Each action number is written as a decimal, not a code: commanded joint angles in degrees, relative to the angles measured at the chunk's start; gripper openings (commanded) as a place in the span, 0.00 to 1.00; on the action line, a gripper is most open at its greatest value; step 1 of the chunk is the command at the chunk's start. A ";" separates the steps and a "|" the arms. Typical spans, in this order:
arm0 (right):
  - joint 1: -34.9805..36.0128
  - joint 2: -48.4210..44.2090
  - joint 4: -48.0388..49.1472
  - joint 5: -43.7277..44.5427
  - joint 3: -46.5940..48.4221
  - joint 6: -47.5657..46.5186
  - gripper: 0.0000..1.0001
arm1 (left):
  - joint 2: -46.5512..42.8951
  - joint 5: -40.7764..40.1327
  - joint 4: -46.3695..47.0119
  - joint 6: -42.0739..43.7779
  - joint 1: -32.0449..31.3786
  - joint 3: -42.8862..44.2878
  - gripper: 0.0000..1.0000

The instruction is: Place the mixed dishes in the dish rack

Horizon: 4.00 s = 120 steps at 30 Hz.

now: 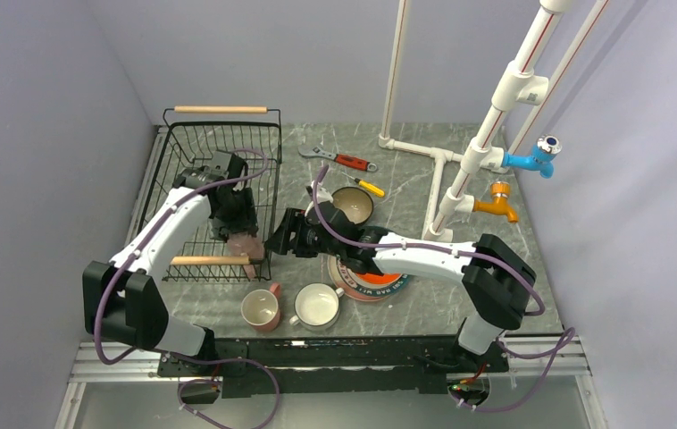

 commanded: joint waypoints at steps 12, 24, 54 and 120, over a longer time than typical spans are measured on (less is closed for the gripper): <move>-0.09 1.73 3.72 -1.59 3.38 1.50 0.64 | -5.36 2.17 -2.30 0.61 -2.26 -5.41 0.00; -0.15 -0.22 1.95 0.04 2.32 0.36 0.64 | -7.61 3.57 -0.56 3.05 -2.37 -7.61 0.44; 4.50 -23.26 -18.83 7.98 -4.68 -17.64 0.92 | -21.23 4.27 -6.41 5.30 -2.36 6.51 0.99; 26.30 11.98 -33.91 38.01 18.17 2.43 0.00 | -47.51 6.13 -13.20 1.21 -2.29 4.31 1.00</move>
